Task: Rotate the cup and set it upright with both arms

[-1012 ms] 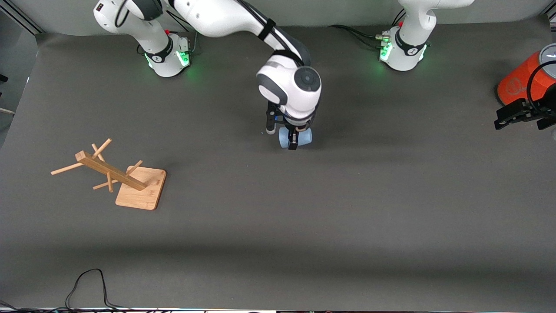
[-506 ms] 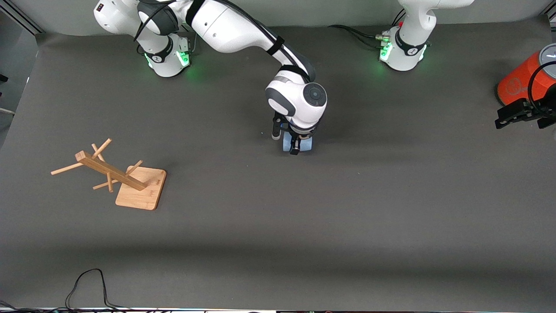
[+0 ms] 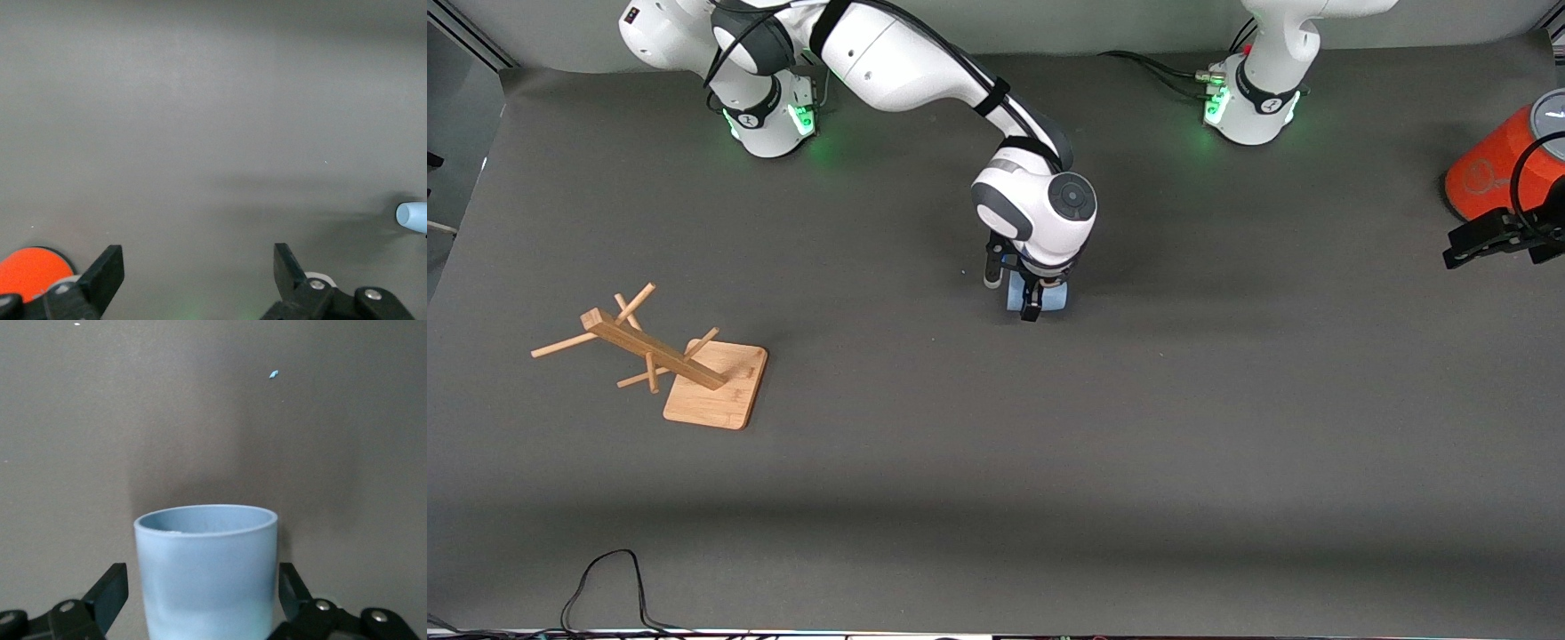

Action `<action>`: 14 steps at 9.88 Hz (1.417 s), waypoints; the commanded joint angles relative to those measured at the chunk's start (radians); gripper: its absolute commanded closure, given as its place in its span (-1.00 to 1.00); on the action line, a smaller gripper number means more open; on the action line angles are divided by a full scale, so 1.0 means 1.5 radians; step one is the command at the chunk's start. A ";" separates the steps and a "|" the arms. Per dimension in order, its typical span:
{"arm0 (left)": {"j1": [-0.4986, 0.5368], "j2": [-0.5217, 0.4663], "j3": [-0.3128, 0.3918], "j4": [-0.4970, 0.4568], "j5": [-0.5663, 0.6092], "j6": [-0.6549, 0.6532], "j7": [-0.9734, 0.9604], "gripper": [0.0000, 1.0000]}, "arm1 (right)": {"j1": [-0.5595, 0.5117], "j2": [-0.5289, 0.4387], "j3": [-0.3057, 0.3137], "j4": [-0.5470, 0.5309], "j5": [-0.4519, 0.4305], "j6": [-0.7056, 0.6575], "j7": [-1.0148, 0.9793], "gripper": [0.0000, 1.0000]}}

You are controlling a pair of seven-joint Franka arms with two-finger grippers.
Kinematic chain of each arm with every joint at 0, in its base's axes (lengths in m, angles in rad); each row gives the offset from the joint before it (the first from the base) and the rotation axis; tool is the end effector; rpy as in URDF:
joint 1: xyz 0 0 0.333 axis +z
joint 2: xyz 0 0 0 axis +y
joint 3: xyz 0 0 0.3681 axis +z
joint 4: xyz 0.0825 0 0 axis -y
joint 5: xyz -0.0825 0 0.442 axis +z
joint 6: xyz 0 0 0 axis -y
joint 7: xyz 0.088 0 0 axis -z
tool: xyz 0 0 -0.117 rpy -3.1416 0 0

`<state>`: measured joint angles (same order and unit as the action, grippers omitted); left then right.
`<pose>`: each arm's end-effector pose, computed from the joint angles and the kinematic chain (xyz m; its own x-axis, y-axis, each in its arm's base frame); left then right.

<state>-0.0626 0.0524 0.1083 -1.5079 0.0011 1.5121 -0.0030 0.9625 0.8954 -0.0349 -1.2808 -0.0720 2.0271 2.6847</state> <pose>0.6244 0.0267 0.6625 0.9977 0.0488 -0.0479 0.0485 -0.9988 -0.0069 0.4897 0.6566 0.1868 -0.1371 -0.9754 0.1727 -0.9905 0.1373 -0.0113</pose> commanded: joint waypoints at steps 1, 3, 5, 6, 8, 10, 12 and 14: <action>-0.008 0.003 -0.001 0.006 -0.004 -0.013 -0.013 -1.00 | -0.004 -0.037 -0.004 0.013 -0.003 -0.011 0.010 -1.00; -0.017 0.010 -0.006 0.005 -0.005 -0.011 -0.014 -1.00 | -0.022 -0.095 -0.001 0.012 0.007 -0.064 -0.026 -1.00; -0.051 0.020 -0.012 0.002 -0.005 -0.007 -0.065 -1.00 | -0.065 -0.194 0.001 0.000 0.070 -0.123 -0.144 -1.00; -0.074 0.024 -0.011 0.000 -0.005 -0.006 -0.083 -1.00 | -0.092 -0.246 0.001 -0.016 0.076 -0.149 -0.190 -1.00; -0.138 0.053 -0.012 0.000 -0.003 -0.001 -0.159 -1.00 | -0.150 -0.330 0.001 -0.049 0.077 -0.206 -0.327 -1.00; -0.241 0.100 -0.012 0.001 -0.002 0.033 -0.289 -1.00 | -0.234 -0.416 0.005 -0.094 0.076 -0.250 -0.524 -1.00; -0.360 0.158 -0.012 0.002 0.017 0.076 -0.420 -1.00 | -0.341 -0.494 0.023 -0.149 0.076 -0.270 -0.755 -1.00; -0.462 0.230 -0.012 0.007 0.060 0.112 -0.528 -1.00 | -0.434 -0.545 0.029 -0.184 0.075 -0.288 -0.990 -1.00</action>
<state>-0.6666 0.3310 0.0682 -1.5192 0.0475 1.6571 -0.6988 0.3899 0.1595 -0.0170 -1.4690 0.0250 1.5946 1.4034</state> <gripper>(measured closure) 0.000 0.000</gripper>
